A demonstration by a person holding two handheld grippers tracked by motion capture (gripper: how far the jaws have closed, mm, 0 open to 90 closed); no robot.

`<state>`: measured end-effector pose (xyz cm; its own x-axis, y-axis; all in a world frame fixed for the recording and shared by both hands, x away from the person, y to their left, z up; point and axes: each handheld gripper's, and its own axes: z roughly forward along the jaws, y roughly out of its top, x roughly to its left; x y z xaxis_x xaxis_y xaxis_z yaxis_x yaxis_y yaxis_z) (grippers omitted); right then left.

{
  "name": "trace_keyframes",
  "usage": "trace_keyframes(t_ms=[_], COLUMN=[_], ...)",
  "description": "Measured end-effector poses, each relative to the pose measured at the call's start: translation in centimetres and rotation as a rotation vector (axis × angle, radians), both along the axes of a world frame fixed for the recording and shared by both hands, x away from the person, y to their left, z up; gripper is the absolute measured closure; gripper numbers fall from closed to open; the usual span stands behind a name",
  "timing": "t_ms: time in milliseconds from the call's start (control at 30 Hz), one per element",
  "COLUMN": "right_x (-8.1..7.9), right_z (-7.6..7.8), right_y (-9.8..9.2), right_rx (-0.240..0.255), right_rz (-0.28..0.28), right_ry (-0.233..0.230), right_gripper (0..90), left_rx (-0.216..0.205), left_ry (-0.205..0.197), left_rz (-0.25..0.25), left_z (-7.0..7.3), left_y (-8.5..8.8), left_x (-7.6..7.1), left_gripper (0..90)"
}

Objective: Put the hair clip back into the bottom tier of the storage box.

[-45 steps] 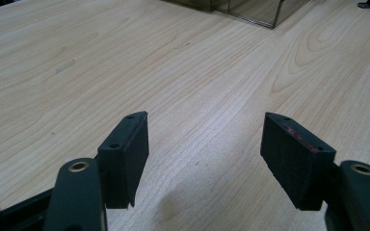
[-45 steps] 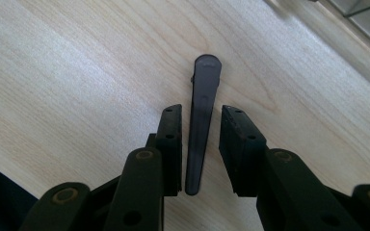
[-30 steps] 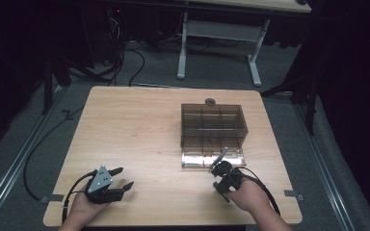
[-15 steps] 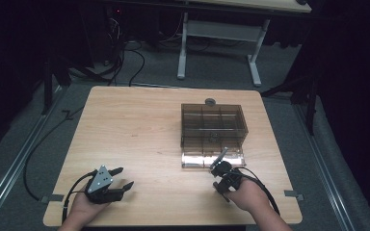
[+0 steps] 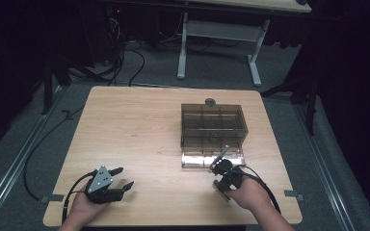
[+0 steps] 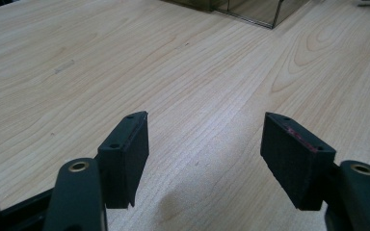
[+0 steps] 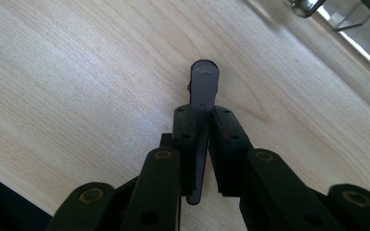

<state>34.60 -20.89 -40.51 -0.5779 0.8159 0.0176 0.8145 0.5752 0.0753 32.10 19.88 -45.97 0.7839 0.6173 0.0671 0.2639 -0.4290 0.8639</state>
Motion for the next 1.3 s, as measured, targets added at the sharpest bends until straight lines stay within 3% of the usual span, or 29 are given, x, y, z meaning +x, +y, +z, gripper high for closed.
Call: trace_keyframes(t_ms=[433, 1067, 1300], right_x=[0.4, 1.9, 2.7], right_z=[1.3, 2.9, 2.9], right_y=[-0.5, -0.9, -0.8], right_rx=[0.029, 0.027, 0.023], right_rz=[0.012, 0.009, 0.031], right_ry=[-0.011, -0.037, -0.039], right_gripper=[81.7, 81.7, 81.7], left_rx=[0.0, 0.01, 0.007], left_ry=[0.002, 0.0, 0.002], left_rz=[0.0, -0.006, -0.006], left_z=[0.0, 0.0, 0.0], left_y=[0.0, -0.1, -0.1], left_x=[0.0, 0.0, 0.0], left_gripper=[34.4, 34.4, 34.4])
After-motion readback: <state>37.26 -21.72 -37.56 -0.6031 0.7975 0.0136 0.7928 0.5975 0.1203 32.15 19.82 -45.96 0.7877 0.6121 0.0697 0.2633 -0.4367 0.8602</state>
